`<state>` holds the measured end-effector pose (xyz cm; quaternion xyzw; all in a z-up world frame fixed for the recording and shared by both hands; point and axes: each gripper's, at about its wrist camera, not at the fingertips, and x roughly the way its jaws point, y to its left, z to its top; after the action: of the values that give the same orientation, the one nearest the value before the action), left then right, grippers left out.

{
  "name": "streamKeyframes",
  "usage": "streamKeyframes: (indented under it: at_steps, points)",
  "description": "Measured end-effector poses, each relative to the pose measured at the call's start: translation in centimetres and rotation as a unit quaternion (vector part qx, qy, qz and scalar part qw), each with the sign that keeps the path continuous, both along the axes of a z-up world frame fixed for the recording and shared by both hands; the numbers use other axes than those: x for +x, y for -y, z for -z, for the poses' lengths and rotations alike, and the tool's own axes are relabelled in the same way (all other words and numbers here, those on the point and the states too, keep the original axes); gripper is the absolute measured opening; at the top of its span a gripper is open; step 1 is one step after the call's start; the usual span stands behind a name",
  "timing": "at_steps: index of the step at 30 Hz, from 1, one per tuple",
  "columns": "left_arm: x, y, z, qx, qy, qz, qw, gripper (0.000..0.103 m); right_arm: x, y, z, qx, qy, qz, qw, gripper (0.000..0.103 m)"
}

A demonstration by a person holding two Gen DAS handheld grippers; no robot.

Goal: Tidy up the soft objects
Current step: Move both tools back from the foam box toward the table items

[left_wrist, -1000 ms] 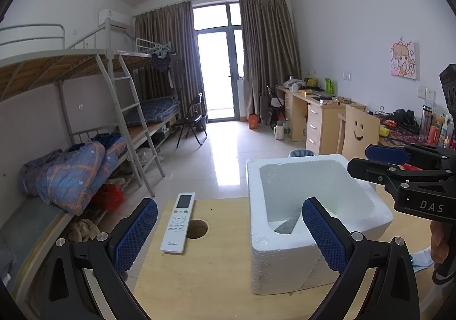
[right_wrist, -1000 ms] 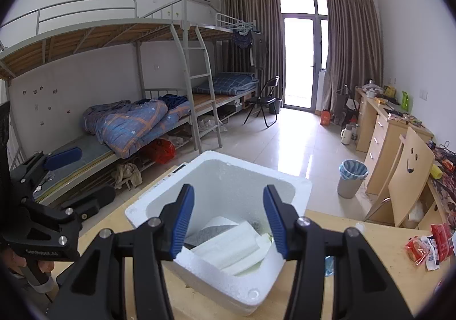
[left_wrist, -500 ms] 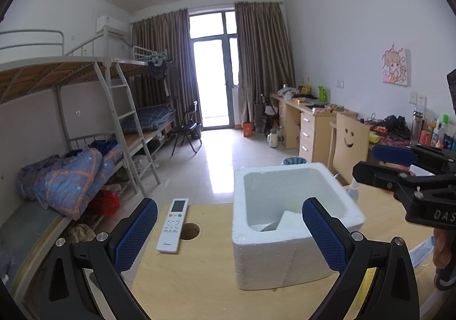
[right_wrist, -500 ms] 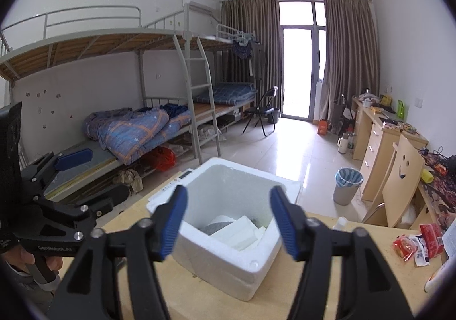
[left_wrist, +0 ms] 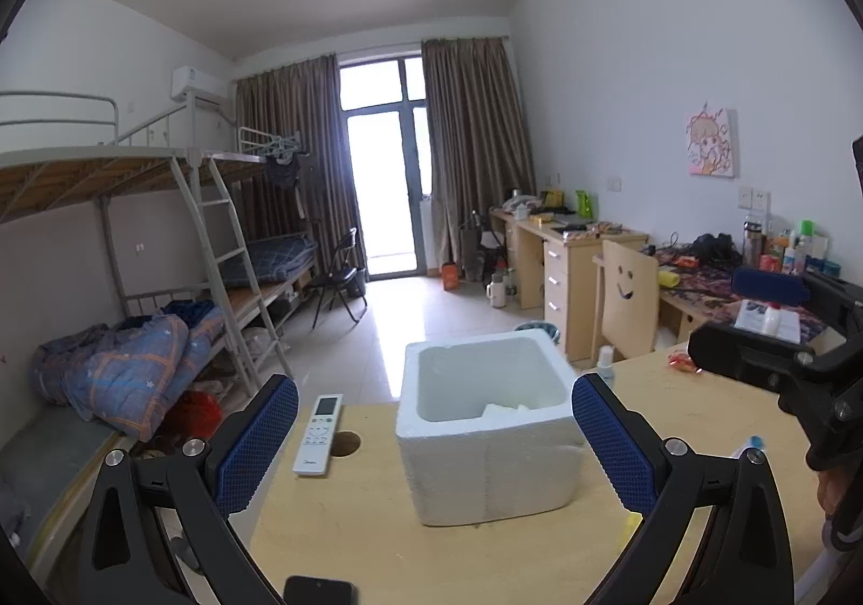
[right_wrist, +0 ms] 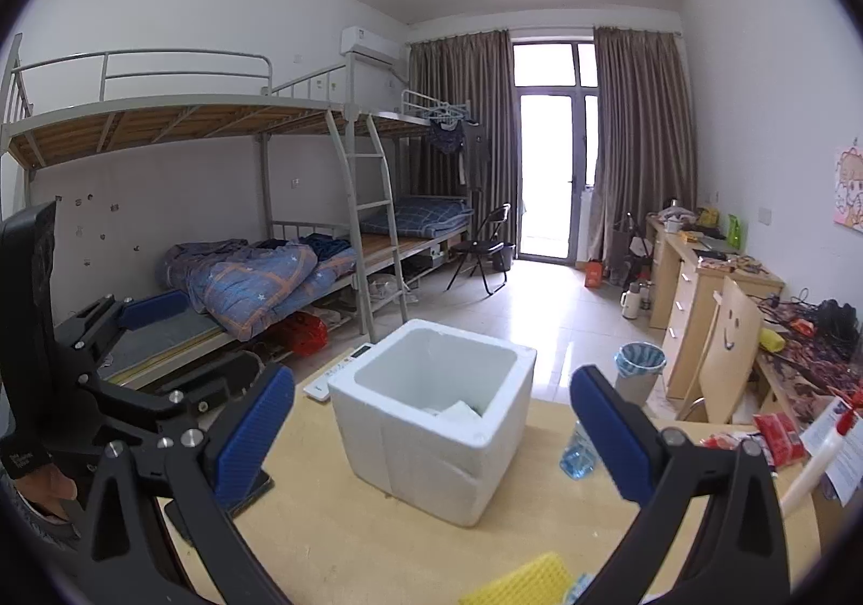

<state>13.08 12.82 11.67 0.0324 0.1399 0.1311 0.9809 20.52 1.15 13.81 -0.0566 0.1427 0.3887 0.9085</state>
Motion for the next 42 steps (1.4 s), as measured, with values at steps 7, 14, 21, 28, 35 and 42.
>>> streamKeyframes:
  at_steps: [7, 14, 21, 28, 35, 42]
  points:
    - [-2.0, 1.8, -0.2, 0.003, 0.005, 0.002, 1.0, 0.102, -2.8, 2.4, -0.1, 0.011, 0.016, 0.004, 1.0, 0.103]
    - [-5.4, 3.4, 0.5, -0.007, 0.04, 0.003, 0.9992, 0.102, -4.9, 4.7, 1.3, 0.02, 0.024, 0.005, 1.0, 0.103]
    - [-7.7, 5.2, 2.8, -0.005, 0.061, 0.008, 0.9981, 0.102, -6.3, 6.3, 4.2, 0.02, 0.035, 0.016, 0.999, 0.103]
    - [-8.9, 5.9, 6.1, -0.027, 0.082, 0.026, 0.9959, 0.102, -7.4, 7.5, 8.0, 0.016, 0.045, 0.042, 0.998, 0.103]
    - [-8.8, 5.8, 9.9, -0.037, 0.065, 0.015, 0.9971, 0.102, -8.6, 8.8, 11.5, 0.008, 0.04, 0.055, 0.998, 0.103]
    - [-10.2, 5.9, 12.1, -0.038, 0.076, 0.01, 0.9963, 0.102, -9.7, 9.7, 14.0, 0.002, 0.039, 0.062, 0.997, 0.103]
